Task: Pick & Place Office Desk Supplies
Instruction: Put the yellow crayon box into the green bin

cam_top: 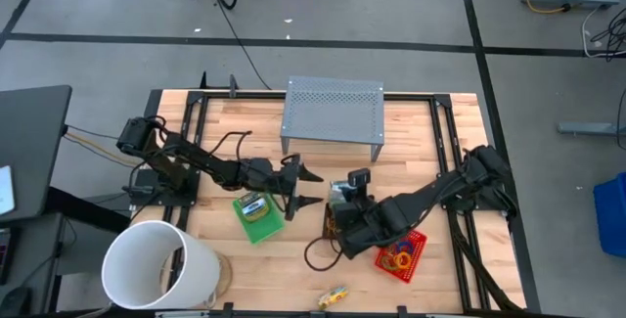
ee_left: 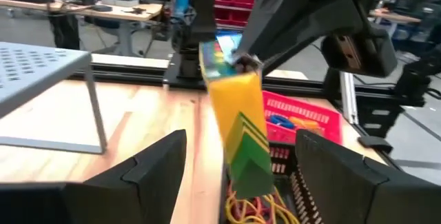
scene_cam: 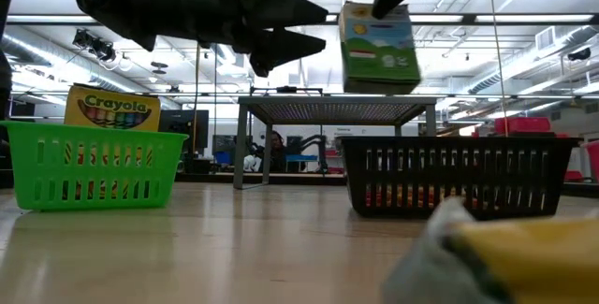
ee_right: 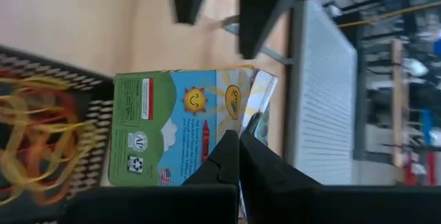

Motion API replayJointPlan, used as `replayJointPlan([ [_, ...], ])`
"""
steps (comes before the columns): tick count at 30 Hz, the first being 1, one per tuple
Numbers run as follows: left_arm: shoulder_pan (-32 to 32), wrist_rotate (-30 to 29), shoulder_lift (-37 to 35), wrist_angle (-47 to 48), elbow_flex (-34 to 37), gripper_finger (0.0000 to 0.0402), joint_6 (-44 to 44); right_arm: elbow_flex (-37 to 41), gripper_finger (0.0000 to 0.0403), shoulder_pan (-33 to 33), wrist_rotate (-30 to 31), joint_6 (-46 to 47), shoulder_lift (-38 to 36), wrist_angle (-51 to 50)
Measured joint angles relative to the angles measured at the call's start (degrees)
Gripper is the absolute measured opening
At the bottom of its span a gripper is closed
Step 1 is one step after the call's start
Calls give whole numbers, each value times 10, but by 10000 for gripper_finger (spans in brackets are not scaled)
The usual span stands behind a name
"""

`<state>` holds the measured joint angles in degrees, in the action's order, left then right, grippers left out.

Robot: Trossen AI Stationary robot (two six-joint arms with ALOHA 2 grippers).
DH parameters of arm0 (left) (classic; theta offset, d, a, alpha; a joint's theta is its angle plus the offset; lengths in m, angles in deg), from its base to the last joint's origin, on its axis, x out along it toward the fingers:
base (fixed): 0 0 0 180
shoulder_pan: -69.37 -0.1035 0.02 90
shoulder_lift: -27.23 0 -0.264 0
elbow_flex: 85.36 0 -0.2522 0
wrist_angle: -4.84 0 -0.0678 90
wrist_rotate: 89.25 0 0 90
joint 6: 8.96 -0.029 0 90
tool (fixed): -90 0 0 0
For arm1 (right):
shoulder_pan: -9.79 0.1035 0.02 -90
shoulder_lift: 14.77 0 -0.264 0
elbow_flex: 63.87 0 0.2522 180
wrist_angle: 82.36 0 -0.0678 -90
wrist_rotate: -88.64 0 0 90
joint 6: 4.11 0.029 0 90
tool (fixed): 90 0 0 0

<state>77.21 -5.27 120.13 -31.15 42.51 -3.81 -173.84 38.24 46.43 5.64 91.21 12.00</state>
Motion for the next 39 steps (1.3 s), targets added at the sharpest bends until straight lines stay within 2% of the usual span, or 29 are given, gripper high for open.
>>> replayJointPlan([
  [10,-20,7,0,3,0,278,24,0,0,-32,72,-31,0,40],
  [13,-20,2,0,3,0,278,26,0,0,-40,75,-71,0,87],
  [19,-19,-45,0,4,0,274,10,0,0,-51,61,-155,0,185],
  [23,-18,-68,0,13,0,239,-12,0,0,-53,44,-183,0,221],
  [29,-15,-73,0,35,-1,118,-31,0,7,-53,42,-183,0,240],
  [35,-8,-77,1,39,-1,115,-86,0,50,-52,40,-181,0,246],
  [39,-7,-78,1,48,-1,115,-104,0,93,-52,51,-180,0,252],
])
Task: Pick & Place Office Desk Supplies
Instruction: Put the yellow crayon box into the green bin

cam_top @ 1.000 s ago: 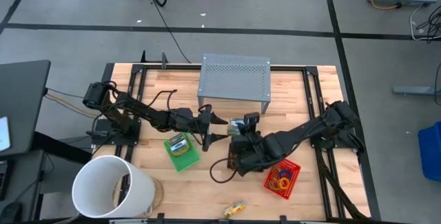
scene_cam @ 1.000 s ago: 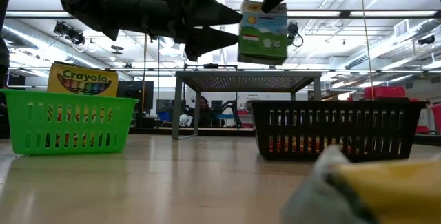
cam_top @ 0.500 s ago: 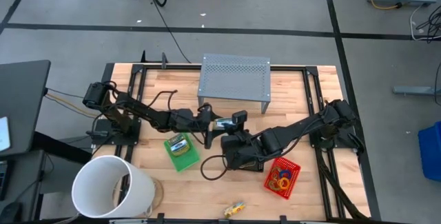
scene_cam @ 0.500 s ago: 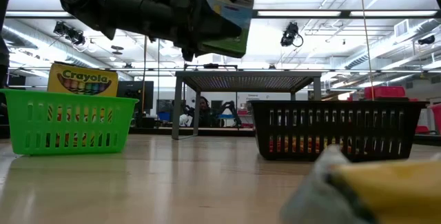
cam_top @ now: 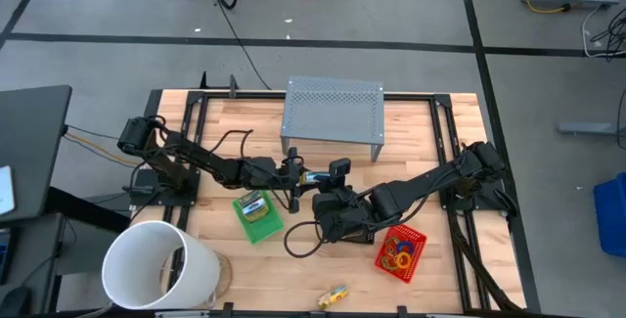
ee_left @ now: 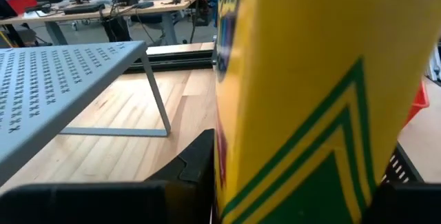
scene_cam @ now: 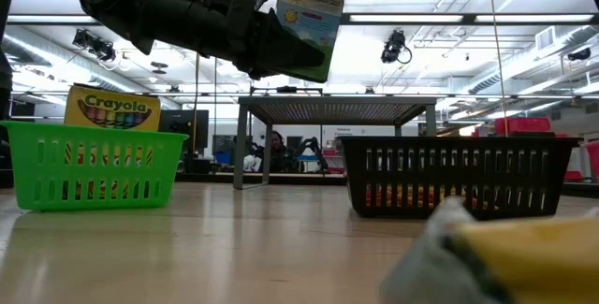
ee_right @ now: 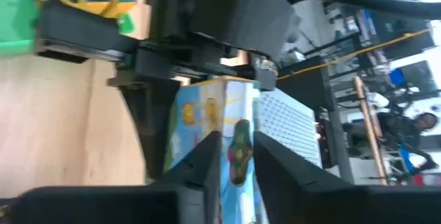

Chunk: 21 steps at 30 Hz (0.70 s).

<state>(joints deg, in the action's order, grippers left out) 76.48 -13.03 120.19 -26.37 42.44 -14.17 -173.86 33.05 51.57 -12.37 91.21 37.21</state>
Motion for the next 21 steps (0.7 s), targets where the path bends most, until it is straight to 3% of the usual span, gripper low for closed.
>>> replayJointPlan([
  [3,-2,-2,0,4,0,115,0,0,137,0,27,-7,0,4],
  [8,-14,-27,0,30,1,115,5,-1,199,7,126,-22,-10,15],
  [13,-30,39,10,27,1,115,19,-1,218,25,138,-42,-37,40],
  [18,-41,152,20,-102,34,115,18,0,219,50,120,-34,-63,45],
  [21,-56,154,20,-223,85,115,34,0,219,64,109,-19,-74,47],
])
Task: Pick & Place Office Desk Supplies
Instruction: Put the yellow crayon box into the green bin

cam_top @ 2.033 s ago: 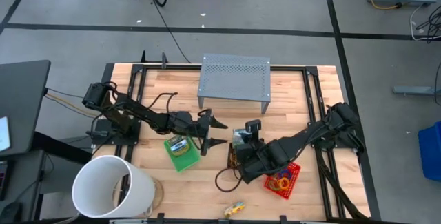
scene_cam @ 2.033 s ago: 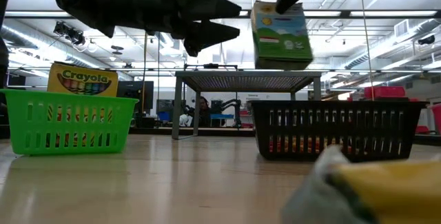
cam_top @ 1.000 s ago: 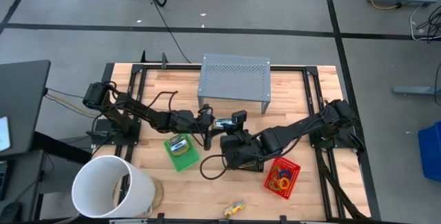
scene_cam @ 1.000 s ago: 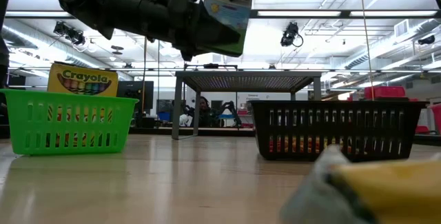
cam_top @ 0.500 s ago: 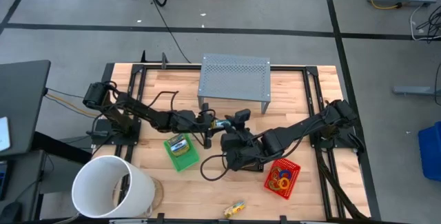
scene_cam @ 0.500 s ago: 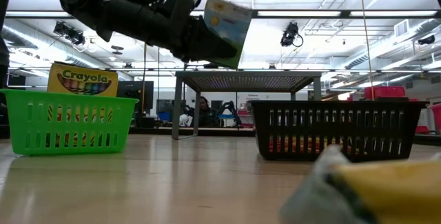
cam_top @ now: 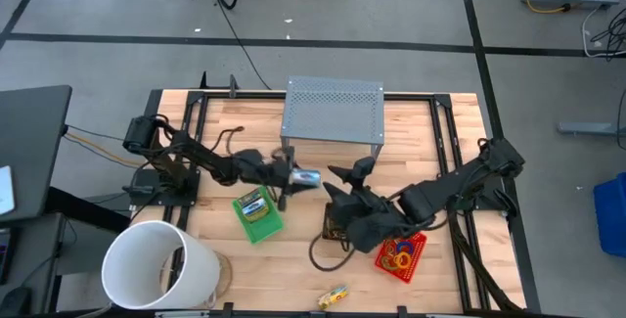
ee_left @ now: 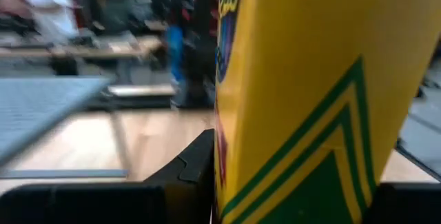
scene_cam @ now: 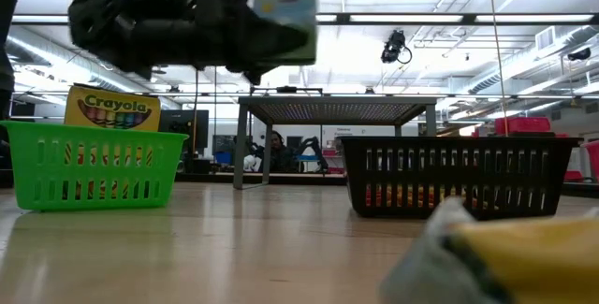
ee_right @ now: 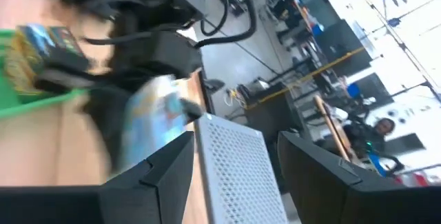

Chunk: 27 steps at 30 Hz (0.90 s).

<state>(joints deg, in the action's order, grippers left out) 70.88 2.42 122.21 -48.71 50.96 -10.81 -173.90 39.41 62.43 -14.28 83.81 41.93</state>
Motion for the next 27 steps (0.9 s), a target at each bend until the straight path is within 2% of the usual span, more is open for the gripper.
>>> replayJointPlan([
  [6,2,-18,0,-156,92,115,32,0,219,21,-2,6,-1,-1],
  [12,51,-82,0,-163,124,115,27,0,219,22,-31,40,-1,-8],
  [14,65,-100,0,-164,125,115,16,1,219,18,-91,55,-1,-9],
  [16,73,-111,0,-165,125,115,5,13,219,10,-191,64,-1,7],
  [18,74,-120,0,-165,125,115,-1,38,216,2,-295,65,0,41],
  [21,74,-151,0,-165,125,115,-1,96,205,-10,-408,65,0,132],
  [24,81,-149,0,-165,125,115,1,166,188,-26,-495,65,0,210],
  [27,98,-148,0,-165,125,115,1,222,171,-40,-544,65,0,259],
])
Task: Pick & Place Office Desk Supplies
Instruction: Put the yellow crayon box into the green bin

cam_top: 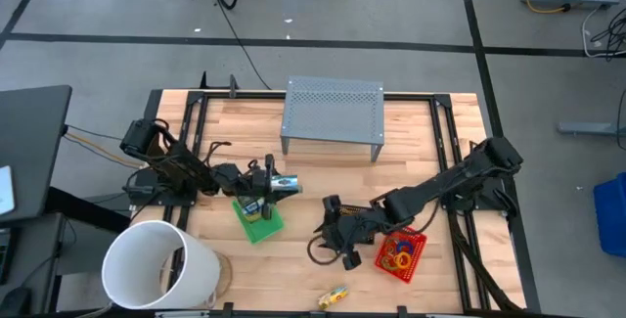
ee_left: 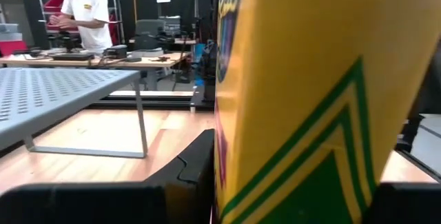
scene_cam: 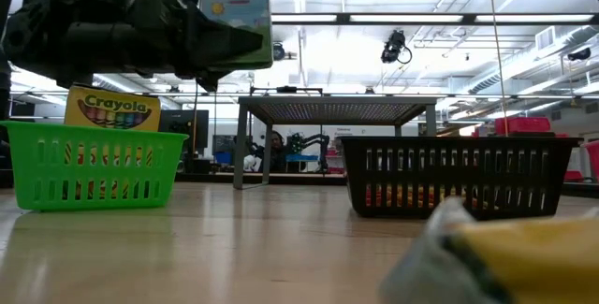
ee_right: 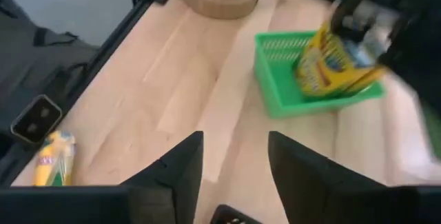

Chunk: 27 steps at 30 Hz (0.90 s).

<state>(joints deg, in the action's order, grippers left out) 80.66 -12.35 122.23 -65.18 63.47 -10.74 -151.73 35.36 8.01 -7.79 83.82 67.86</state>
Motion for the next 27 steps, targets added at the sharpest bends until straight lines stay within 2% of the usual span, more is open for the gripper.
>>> replayJointPlan([
  [5,20,-44,0,0,0,115,-1,68,143,-20,-82,-11,0,115],
  [7,20,-65,0,0,0,115,3,90,123,-34,-137,-13,0,165],
  [10,20,-93,0,-4,0,115,5,119,70,-57,-212,-14,0,230],
  [12,20,-93,-1,-4,0,115,8,136,24,-68,-235,-22,0,263],
  [13,23,-92,-1,-3,0,115,9,143,12,-70,-239,-29,0,274],
  [17,45,-95,-1,0,0,115,8,149,8,-75,-242,-42,0,281],
  [27,153,-267,-1,1,0,115,7,150,4,-76,-229,-49,0,271],
])
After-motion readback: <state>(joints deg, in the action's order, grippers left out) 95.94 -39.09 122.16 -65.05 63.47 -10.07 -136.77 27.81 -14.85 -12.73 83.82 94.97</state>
